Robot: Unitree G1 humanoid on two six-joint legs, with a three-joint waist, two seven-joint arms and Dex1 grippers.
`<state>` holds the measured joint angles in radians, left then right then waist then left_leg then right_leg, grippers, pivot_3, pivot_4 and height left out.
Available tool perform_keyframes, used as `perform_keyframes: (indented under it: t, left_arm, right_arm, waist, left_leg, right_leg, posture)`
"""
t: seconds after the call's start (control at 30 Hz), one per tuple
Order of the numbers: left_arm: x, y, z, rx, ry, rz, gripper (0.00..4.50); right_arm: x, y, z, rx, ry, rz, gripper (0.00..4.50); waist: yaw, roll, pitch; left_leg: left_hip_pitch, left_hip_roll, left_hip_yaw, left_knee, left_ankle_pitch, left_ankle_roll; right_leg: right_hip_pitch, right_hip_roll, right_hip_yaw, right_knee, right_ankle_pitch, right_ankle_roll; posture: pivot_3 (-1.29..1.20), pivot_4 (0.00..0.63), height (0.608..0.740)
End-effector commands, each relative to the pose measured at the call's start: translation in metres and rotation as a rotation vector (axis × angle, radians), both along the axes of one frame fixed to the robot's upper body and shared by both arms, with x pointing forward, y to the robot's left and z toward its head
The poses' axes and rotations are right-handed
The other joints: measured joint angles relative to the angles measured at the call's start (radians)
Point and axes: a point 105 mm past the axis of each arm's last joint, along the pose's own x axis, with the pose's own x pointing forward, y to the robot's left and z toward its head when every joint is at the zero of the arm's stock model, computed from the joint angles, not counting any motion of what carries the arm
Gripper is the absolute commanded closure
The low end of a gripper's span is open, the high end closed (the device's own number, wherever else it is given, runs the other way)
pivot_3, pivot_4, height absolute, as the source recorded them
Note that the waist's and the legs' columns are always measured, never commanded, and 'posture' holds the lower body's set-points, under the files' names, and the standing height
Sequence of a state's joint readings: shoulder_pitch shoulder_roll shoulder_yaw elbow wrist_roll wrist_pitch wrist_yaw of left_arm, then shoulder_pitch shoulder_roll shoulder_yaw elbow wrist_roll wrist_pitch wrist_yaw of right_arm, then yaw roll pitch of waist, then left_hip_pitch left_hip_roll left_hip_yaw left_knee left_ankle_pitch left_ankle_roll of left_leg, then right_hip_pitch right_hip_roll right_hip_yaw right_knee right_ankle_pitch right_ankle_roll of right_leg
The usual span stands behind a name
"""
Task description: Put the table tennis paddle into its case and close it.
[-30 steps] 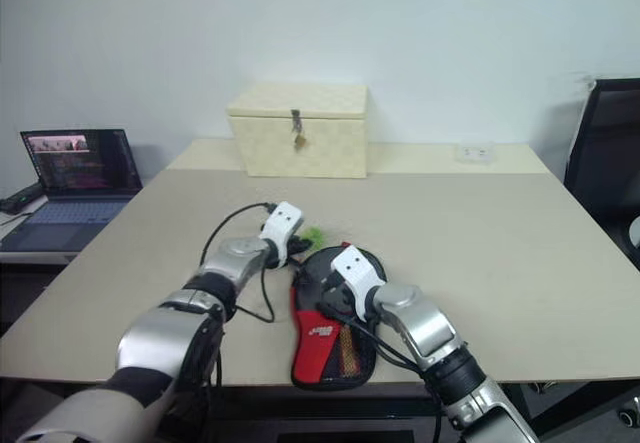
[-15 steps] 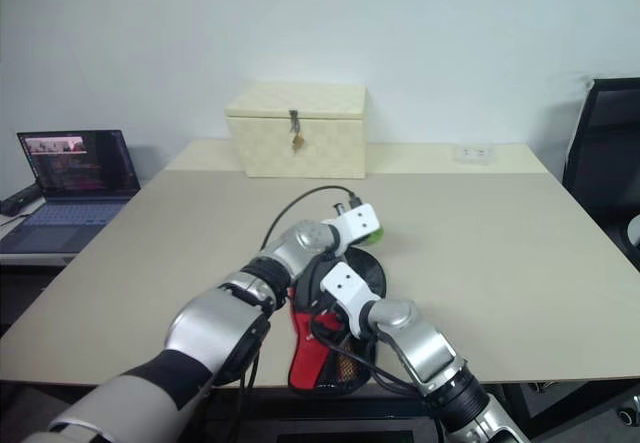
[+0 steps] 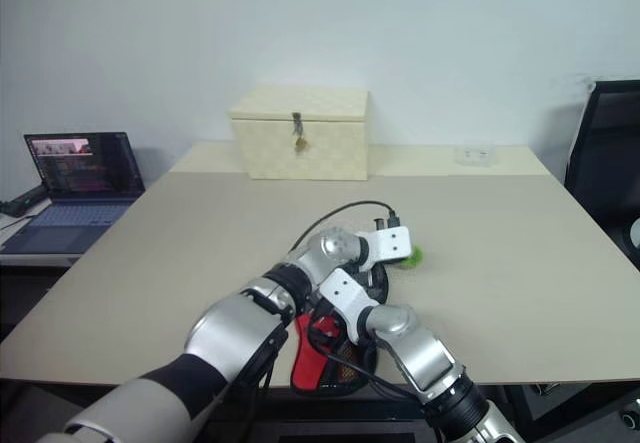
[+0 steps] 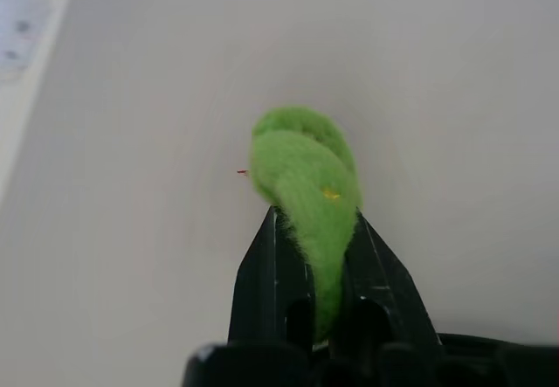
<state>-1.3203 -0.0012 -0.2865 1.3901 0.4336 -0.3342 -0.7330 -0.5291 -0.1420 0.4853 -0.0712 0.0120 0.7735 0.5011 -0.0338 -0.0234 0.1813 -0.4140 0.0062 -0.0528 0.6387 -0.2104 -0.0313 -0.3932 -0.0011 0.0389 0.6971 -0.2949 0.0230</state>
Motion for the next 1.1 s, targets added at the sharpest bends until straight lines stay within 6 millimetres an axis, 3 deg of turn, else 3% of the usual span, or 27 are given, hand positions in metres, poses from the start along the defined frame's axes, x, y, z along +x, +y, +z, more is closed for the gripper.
perform_keyframes:
  t: [0.03,0.17,0.33,0.63,0.8,0.93,1.1]
  left_arm:
    - [-0.020,-0.022,-0.002,-0.048,0.068,-0.121,3.24]
    - [-0.022,-0.014,-0.008,-0.046,0.114,-0.139,1.81]
    - [-0.014,-0.005,0.008,-0.135,0.113,-0.098,0.03]
    - [0.014,0.023,0.073,-0.410,0.039,0.034,0.03]
    - [0.032,0.070,0.102,-0.551,-0.009,0.161,0.03]
    - [0.023,0.095,0.105,-0.718,0.171,0.089,0.03]
    - [0.008,0.128,0.070,-0.655,0.314,0.038,0.03]
  right_arm:
    - [-0.013,-0.002,-0.044,-0.084,0.180,0.002,0.00]
    - [-0.009,0.003,-0.039,-0.073,0.170,0.008,0.00]
    - [0.001,0.003,-0.030,-0.056,0.161,0.004,0.00]
    - [0.000,-0.005,-0.001,0.014,0.156,0.027,0.00]
    - [-0.016,-0.007,0.040,0.112,0.135,0.110,0.00]
    - [-0.023,-0.015,0.067,0.156,0.086,0.146,0.00]
    - [-0.036,-0.038,0.092,0.208,0.067,0.176,0.00]
  waist:
    - [0.000,0.000,0.000]
    - [-0.002,0.000,-0.001]
    - [-0.013,0.000,-0.002]
    - [-0.022,-0.001,-0.001]
    - [-0.023,-0.001,0.000]
    - [-0.022,-0.001,0.001]
    - [-0.022,-0.001,0.001]
  left_leg:
    - [0.001,0.000,0.000,0.000,0.000,0.000]
    - [0.011,-0.002,0.002,-0.004,0.000,0.000]
    - [0.016,0.000,0.002,-0.007,0.000,0.000]
    - [0.012,0.002,0.002,-0.009,0.000,0.000]
    - [0.007,0.004,0.001,-0.009,0.000,0.000]
    - [0.003,0.004,0.000,-0.009,0.000,0.000]
    - [0.000,0.004,-0.001,-0.009,0.000,0.000]
  right_leg:
    - [0.001,0.000,0.000,0.000,0.000,0.000]
    - [0.009,0.000,0.002,-0.002,0.000,0.000]
    - [0.014,0.001,0.002,-0.006,0.000,0.000]
    - [0.010,0.002,0.002,-0.006,0.000,0.000]
    - [0.004,0.001,0.002,-0.006,0.000,0.000]
    - [0.001,0.001,0.000,-0.007,0.000,-0.001]
    - [-0.001,0.000,-0.001,-0.008,0.003,-0.005]
  posture:
    - [0.00,0.150,0.740]
    - [0.00,0.150,0.740]
    - [0.00,0.150,0.740]
    - [0.00,0.150,0.740]
    - [0.00,0.150,0.740]
    - [0.00,0.150,0.740]
    - [0.00,0.150,0.740]
